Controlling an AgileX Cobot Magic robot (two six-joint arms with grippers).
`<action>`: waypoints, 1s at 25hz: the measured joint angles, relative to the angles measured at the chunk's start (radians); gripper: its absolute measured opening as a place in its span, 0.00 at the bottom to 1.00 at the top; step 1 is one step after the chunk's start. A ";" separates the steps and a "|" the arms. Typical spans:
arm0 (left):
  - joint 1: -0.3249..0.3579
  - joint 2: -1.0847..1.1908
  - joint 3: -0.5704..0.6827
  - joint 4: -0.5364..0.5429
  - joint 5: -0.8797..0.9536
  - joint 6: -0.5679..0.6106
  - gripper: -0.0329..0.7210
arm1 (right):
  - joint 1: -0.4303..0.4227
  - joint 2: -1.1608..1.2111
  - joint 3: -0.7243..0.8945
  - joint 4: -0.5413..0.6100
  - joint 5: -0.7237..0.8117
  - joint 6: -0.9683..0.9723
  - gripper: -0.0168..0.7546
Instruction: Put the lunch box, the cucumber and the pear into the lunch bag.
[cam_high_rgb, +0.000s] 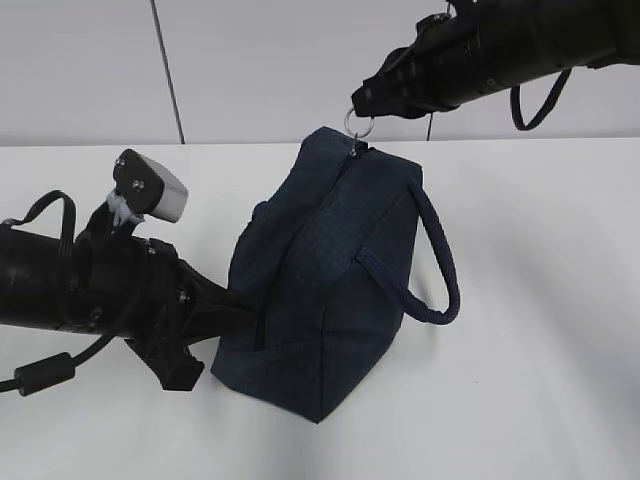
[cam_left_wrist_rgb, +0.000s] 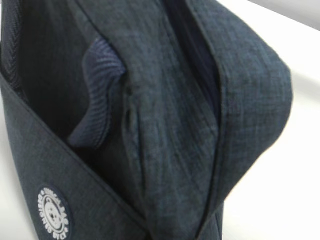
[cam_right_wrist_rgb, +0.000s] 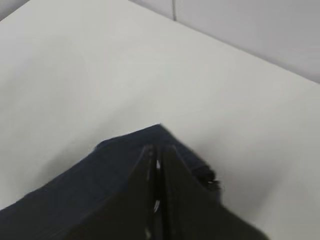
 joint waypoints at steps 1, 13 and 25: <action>0.000 0.000 0.000 0.000 -0.001 0.000 0.06 | -0.031 0.034 -0.045 0.000 0.011 0.017 0.02; 0.000 0.000 0.000 -0.005 -0.007 0.000 0.06 | -0.221 0.531 -0.397 0.016 0.257 0.244 0.02; 0.000 -0.002 0.002 0.038 -0.047 -0.120 0.36 | -0.248 0.450 -0.568 -0.058 0.352 0.301 0.55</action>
